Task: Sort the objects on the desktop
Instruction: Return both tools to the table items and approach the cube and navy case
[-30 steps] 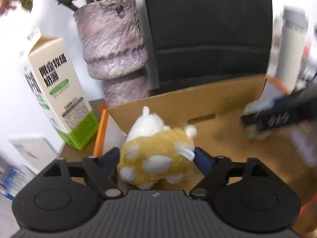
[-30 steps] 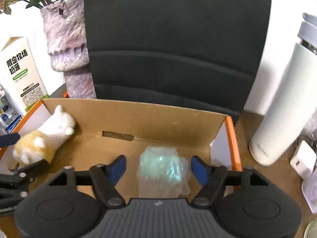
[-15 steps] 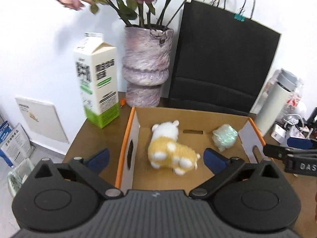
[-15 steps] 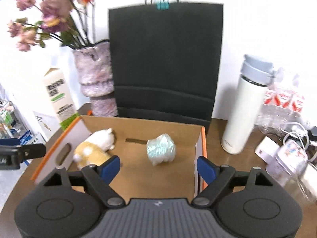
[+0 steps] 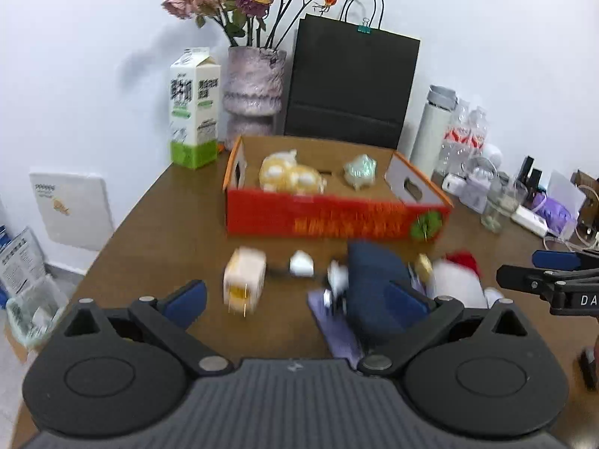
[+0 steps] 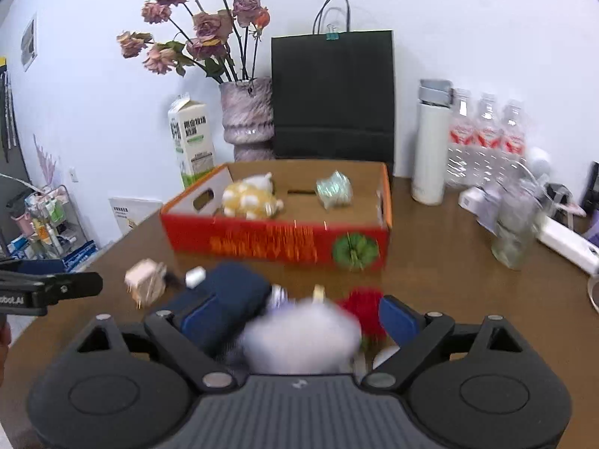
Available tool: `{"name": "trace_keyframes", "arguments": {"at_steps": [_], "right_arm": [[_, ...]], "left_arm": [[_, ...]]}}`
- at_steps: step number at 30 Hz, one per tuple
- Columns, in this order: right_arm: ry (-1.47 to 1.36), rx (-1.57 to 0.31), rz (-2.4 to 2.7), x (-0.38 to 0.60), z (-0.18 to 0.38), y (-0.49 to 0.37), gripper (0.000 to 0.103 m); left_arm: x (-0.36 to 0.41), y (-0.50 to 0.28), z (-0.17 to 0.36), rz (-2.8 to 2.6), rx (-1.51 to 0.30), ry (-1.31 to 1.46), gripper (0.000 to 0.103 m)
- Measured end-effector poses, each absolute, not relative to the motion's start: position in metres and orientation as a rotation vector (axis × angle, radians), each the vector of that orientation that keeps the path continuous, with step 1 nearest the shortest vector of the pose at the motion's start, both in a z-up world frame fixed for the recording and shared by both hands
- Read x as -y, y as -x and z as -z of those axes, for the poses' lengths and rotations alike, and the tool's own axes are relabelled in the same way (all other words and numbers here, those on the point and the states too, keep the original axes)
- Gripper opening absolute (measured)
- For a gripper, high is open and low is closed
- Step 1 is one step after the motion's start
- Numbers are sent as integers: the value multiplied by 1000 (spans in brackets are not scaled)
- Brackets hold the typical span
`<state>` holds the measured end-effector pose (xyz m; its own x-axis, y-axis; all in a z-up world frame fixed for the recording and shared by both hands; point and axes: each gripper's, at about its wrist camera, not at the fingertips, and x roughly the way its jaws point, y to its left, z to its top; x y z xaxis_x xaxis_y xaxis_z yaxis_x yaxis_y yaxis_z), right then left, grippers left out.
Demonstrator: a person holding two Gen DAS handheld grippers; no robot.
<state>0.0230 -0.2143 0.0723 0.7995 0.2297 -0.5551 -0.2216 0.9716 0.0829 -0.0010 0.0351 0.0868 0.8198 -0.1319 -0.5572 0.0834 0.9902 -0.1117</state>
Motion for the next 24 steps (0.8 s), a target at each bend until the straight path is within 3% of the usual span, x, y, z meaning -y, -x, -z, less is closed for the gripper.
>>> {"name": "trace_keyframes", "arguments": {"at_steps": [15,24], "right_arm": [[15,-444,-115,194,-5,161,95],[16,-381,-122,194,1,193,95]], "left_arm": [[2,173,-22,82,-434,-7,103],[1,194,-17,51,-391,-39,103]]}}
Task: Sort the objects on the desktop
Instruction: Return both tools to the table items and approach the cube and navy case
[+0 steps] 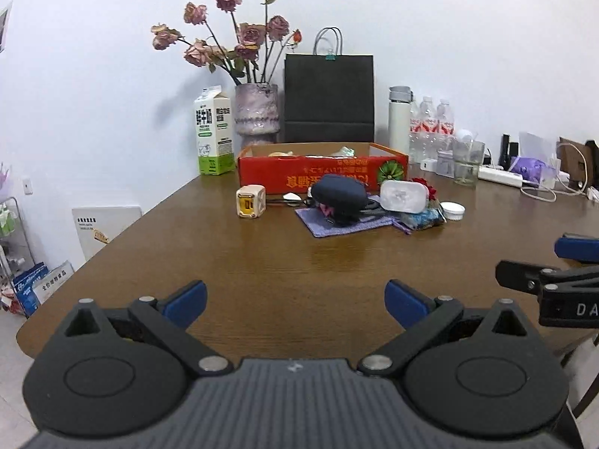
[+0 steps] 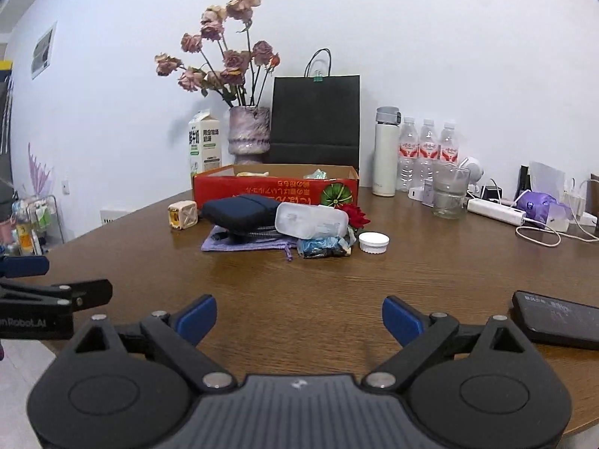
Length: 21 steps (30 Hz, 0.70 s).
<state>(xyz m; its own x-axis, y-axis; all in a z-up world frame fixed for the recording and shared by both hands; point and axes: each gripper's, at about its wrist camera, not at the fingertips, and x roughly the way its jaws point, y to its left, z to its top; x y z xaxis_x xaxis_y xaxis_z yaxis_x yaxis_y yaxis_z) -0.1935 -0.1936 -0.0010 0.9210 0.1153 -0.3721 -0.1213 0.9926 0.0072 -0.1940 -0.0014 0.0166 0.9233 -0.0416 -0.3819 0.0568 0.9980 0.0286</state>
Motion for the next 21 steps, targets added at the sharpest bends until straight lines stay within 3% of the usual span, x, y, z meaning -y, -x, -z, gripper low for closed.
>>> {"name": "trace_keyframes", "arguments": {"at_steps": [21], "right_arm": [[6,-390,-113,198,1,174,95]], "left_arm": [[-5,166,-9,46,-449,-6,103]]}}
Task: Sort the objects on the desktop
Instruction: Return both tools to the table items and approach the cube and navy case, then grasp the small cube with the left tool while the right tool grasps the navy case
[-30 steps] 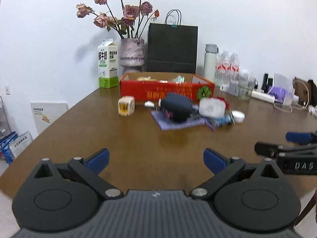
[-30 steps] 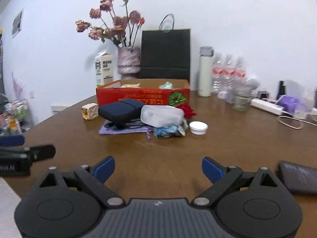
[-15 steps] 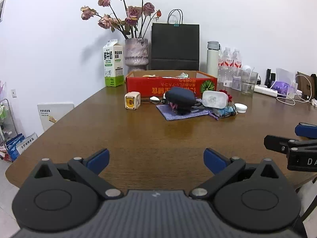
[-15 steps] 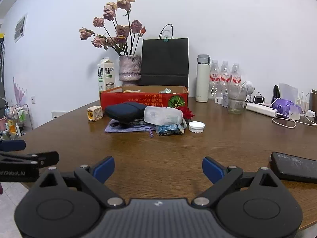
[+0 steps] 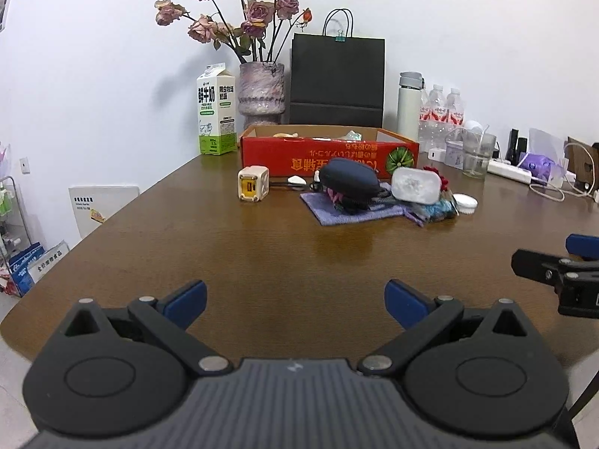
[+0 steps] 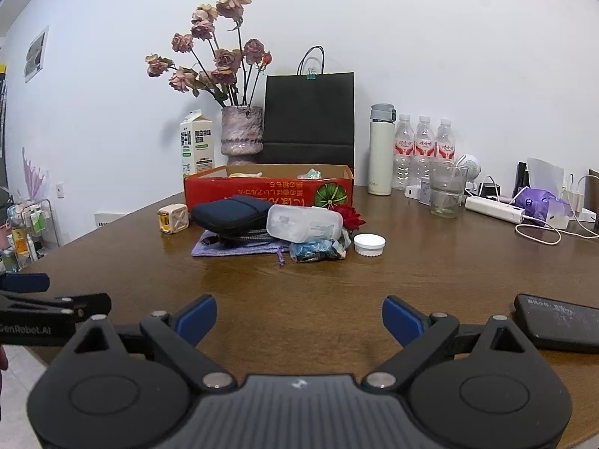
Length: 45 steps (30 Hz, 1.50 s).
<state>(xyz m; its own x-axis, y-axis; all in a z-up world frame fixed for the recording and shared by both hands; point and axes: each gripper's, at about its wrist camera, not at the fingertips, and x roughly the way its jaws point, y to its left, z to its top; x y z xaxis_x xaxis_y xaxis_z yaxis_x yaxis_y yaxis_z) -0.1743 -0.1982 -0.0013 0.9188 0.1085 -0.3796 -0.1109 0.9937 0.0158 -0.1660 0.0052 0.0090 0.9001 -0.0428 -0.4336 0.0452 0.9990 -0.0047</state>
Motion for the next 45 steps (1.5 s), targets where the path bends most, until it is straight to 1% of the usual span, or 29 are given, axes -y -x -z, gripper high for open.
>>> {"name": "trace_keyframes", "arguments": {"at_steps": [5,10,13,15,16,17,19,21,22,23,25,27,29,31,32,38,45], "right_arm": [[-14,-409,-140,201,-7,146,95],[-55,-453,-275,192,-26,93,94],[-105,-483,-376,181,-39,49,93],[-117,-493,-412,171,-43,16,93],[-104,-508,-403,164,-43,-1,93],[-91,-534,-379,157,-42,-19,93],[-77,-592,-352,145,-37,-52,92],[-79,-648,-325,135,-29,-77,92],[-78,-676,-314,130,-24,-87,90],[-85,-686,-306,129,-21,-92,89],[-89,-702,-288,125,-13,-101,88],[-99,-701,-286,127,-10,-103,82],[-122,-702,-301,131,-9,-104,71],[-101,-694,-309,132,-12,-103,64],[-101,-687,-309,132,-14,-102,63],[-128,-601,-346,140,-32,-68,61],[-112,-540,-350,162,-50,7,61]], "left_arm": [[-19,129,-24,36,-435,8,103],[-44,61,-42,49,-419,-36,103],[-61,14,-48,79,-434,-24,97],[-67,-20,-48,135,-471,-25,96],[-68,-35,-46,147,-493,-33,93],[-67,-49,-43,157,-514,-52,90],[-66,-68,-36,199,-534,-73,90],[-65,-86,-28,204,-562,-72,86],[-64,-92,-25,196,-579,-76,77],[-64,-97,-21,192,-592,-82,61],[-64,-105,-16,208,-626,-78,44],[-66,-107,-12,210,-632,-69,32],[-69,-107,-11,213,-628,-60,32],[-70,-103,-13,205,-636,-41,32],[-71,-100,-14,203,-630,-37,32],[-69,-53,-38,182,-539,-11,32],[-56,25,-49,117,-454,18,32]]}}
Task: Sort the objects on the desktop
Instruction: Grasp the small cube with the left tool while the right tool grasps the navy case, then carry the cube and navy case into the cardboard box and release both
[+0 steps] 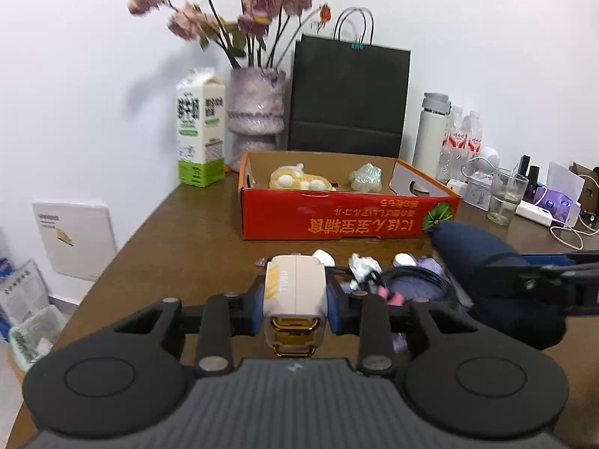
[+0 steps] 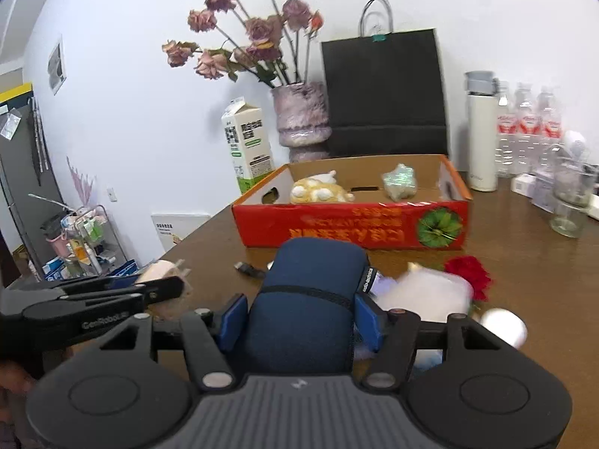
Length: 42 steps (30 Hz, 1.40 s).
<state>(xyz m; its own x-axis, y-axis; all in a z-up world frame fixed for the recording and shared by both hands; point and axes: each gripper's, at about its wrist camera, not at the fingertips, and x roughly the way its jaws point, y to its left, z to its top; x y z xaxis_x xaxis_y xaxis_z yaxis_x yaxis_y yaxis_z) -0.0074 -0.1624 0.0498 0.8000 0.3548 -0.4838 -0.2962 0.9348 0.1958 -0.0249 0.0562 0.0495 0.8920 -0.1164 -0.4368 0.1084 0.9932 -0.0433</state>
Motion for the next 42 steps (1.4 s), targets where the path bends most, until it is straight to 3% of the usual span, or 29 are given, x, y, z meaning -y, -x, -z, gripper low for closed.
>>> {"name": "trace_keyframes", "arguments": {"at_steps": [14,27,29,30,31,36,39,40,41,42], "right_arm": [[-47,-470,-184,210,-25,162,61],[-70,-420,-197,218,-35,165,58],[-57,-408,-201,218,-42,156,53],[-49,-395,-204,219,-47,150,43],[-37,-368,-195,218,-53,145,3],[-11,-345,-195,217,-59,91,3],[-97,-421,-195,225,-47,68,13],[-107,-440,-219,228,-46,67,37],[-110,-477,-269,229,-45,68,69],[-108,-500,-296,230,-43,69,78]], "left_arm": [[5,166,-24,115,-535,38,32],[9,165,-44,109,-467,15,32],[6,152,-54,124,-442,26,32],[3,142,-62,138,-422,34,32],[2,133,-68,151,-404,39,32],[8,81,-72,144,-389,3,32],[4,71,-68,179,-421,66,32],[3,72,-68,189,-420,71,32],[1,73,-68,189,-421,69,32],[-1,74,-67,185,-426,68,32]]}}
